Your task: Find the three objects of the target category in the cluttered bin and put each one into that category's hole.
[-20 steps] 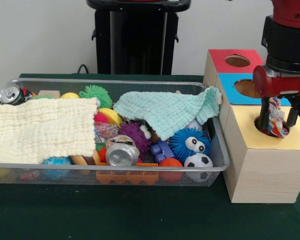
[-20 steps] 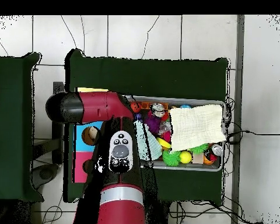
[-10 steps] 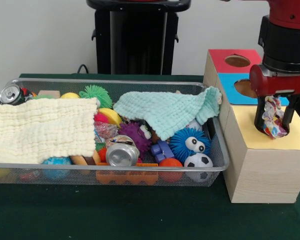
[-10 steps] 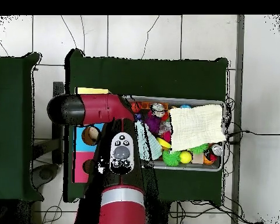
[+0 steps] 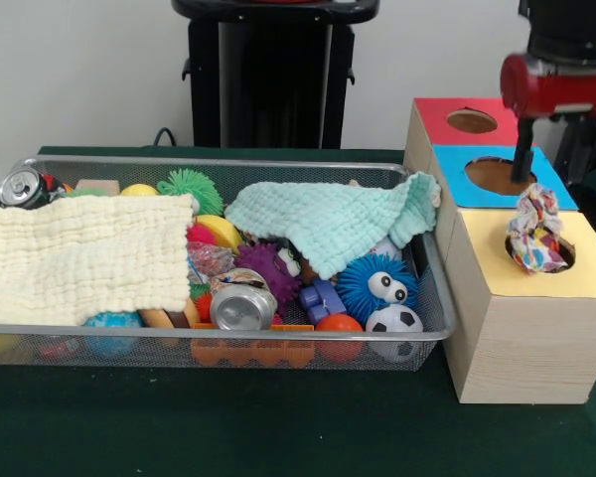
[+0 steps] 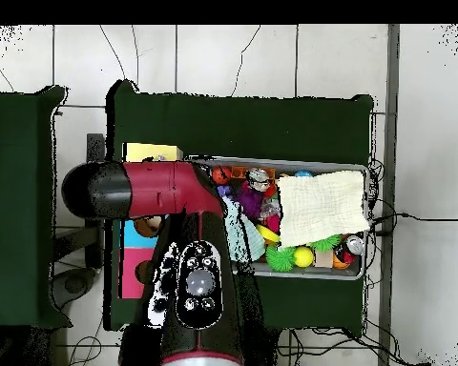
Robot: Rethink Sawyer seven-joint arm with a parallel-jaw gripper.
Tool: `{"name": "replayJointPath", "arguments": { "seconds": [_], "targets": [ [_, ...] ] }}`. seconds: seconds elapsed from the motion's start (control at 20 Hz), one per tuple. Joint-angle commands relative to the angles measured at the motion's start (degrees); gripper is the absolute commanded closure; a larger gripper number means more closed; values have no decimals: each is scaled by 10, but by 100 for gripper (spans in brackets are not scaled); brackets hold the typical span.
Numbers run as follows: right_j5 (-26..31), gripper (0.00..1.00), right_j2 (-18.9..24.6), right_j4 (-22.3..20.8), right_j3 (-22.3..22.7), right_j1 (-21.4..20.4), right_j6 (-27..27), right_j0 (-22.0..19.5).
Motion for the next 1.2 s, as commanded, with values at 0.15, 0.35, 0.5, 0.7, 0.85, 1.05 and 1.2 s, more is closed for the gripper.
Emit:
{"name": "replayJointPath", "arguments": {
  "seconds": [0.15, 0.35, 0.5, 0.7, 0.85, 1.05, 1.2],
  "targets": [
    [181, 0, 9, 20, 49, -121, 51, -16],
    [183, 0, 7, 18, 58, -131, 60, -13],
    [171, 0, 8, 14, 64, -128, 68, -10],
    [160, 0, 8, 6, 64, -123, 74, -7],
    [138, 0, 13, 6, 73, -117, 72, -10],
    [113, 0, 14, 7, 86, -114, 74, -10],
    [97, 0, 13, 5, 92, -111, 77, -9]
  ]
}}
